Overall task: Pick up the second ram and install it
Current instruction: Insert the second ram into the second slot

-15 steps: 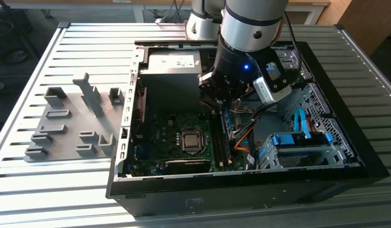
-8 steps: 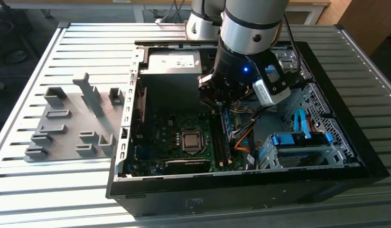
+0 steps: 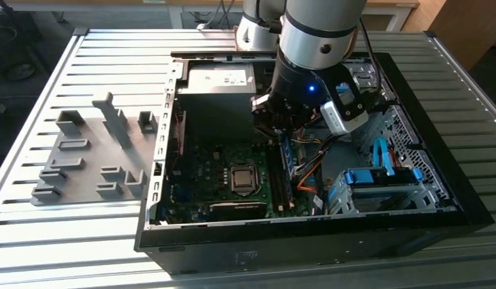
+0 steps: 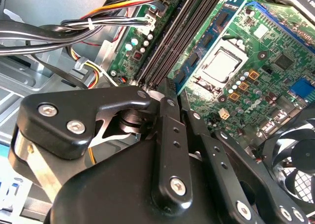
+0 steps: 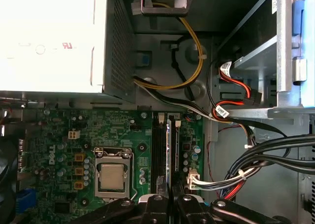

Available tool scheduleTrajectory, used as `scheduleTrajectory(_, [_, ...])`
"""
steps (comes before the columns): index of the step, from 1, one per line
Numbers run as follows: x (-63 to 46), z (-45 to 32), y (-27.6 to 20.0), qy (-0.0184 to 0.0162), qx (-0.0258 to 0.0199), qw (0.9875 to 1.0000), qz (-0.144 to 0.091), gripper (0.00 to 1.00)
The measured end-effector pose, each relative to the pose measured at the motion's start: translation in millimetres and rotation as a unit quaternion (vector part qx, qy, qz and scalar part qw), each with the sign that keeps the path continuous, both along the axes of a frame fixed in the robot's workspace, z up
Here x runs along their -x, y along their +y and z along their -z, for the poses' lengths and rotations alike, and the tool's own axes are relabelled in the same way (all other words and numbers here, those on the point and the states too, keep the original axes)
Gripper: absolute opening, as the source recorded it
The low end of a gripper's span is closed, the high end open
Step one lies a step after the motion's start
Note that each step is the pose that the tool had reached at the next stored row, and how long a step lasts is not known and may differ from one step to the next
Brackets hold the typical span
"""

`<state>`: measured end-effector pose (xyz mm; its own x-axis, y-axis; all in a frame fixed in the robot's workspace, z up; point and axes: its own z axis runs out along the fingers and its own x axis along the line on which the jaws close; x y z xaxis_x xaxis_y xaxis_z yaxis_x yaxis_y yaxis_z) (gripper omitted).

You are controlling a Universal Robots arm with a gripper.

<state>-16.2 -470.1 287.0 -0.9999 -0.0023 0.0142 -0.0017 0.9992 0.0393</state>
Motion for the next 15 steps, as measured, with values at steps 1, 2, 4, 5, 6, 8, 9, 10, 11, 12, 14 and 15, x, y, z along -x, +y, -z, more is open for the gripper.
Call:
scheduleTrajectory(1, [0.0,0.0,0.0,0.0,0.0,1.0,0.0,0.14])
scheduleTrajectory(2, [0.0,0.1,0.0,0.0,0.0,1.0,0.0,0.14])
scheduleTrajectory(4, [0.0,0.6,0.0,0.0,-0.0001,1.0,0.0,0.14])
scheduleTrajectory(5, [0.0,2.5,0.1,-0.0001,-0.0002,1.0,0.0,0.14])
scheduleTrajectory(6, [0.1,4.1,0.0,0.0,0.0,1.0,0.0,0.14])
scheduleTrajectory(8, [0.2,7.7,0.0,0.0,0.0001,1.0,0.001,0.14])
scheduleTrajectory(9, [0.4,9.4,0.0,0.0,0.0001,1.0,0.001,0.14])
scheduleTrajectory(10, [0.7,10.5,-0.1,0.0,0.0001,1.0,0.001,0.14])
scheduleTrajectory(11, [0.7,11.0,-0.6,0.0,0.0002,1.0,0.001,0.14])
scheduleTrajectory(12, [0.8,11.3,-1.3,0.0,0.0001,1.0,0.001,0.14])
scheduleTrajectory(14, [0.7,11.5,-3.6,0.0,0.0001,1.0,0.001,0.14])
scheduleTrajectory(15, [0.8,11.9,-4.6,0.0,0.0001,1.0,0.002,0.14])
